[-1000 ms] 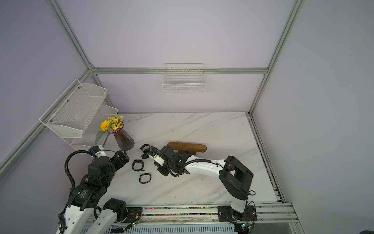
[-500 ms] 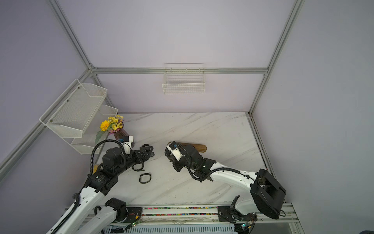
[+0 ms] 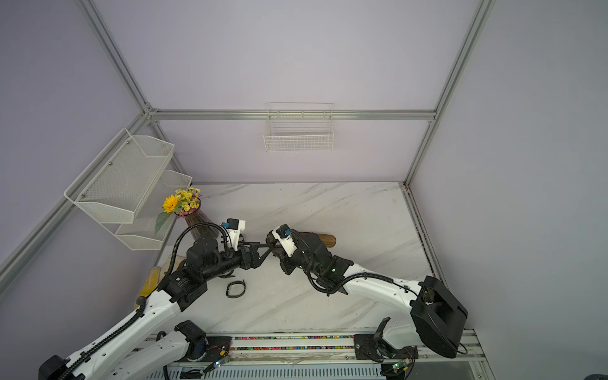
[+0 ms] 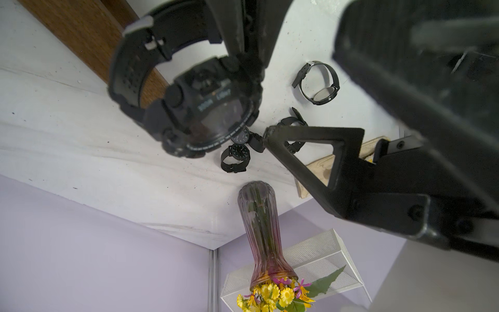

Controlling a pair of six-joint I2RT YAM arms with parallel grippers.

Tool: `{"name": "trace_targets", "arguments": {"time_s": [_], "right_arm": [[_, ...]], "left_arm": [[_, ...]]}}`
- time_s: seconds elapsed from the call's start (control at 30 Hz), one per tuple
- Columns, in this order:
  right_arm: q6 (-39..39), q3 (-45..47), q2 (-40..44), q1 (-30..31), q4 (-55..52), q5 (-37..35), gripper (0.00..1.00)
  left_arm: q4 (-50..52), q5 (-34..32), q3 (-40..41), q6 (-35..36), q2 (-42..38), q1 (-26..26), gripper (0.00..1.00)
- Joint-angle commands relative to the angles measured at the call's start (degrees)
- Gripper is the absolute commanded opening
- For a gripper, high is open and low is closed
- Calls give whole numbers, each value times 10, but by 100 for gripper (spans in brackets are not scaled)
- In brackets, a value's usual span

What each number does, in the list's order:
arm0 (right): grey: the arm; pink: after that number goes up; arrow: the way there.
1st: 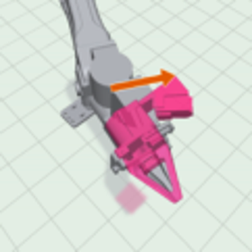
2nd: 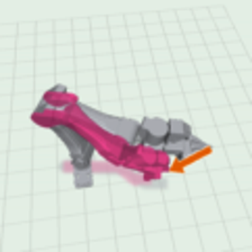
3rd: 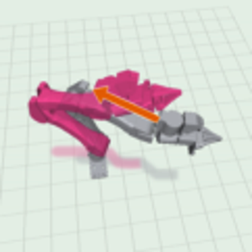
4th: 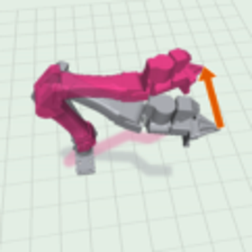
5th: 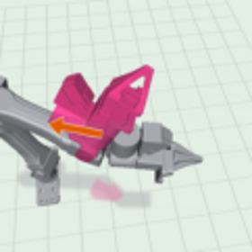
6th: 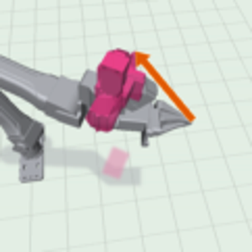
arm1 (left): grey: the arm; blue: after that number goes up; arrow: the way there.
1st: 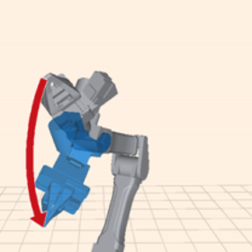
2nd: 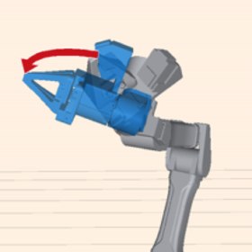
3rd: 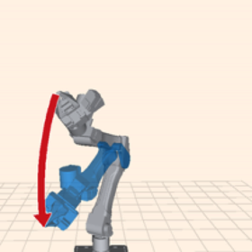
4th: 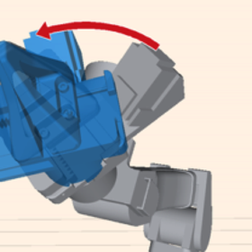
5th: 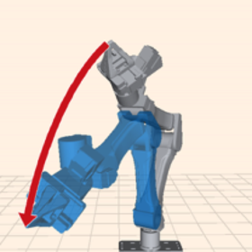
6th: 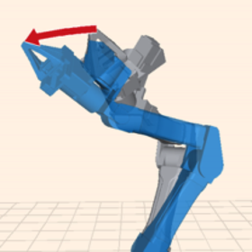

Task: Place watch on stand
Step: Pick up the watch at the center of the board.

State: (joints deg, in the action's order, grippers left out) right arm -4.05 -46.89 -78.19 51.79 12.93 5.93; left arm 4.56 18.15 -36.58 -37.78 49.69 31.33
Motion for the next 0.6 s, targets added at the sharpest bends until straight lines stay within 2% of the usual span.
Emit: {"name": "trace_targets", "arguments": {"time_s": [0.0, 0.3, 0.57], "right_arm": [[-13, 6, 14, 2, 39, 13, 0], [-16, 2, 9, 11, 48, 24, 0], [-17, -2, 0, 30, 54, 19, 0]], "left_arm": [[-48, 12, -12, 16, 8, 11, 87], [-57, -24, -10, 12, 35, 17, 78], [-63, -42, -17, 17, 51, 16, 64]]}}
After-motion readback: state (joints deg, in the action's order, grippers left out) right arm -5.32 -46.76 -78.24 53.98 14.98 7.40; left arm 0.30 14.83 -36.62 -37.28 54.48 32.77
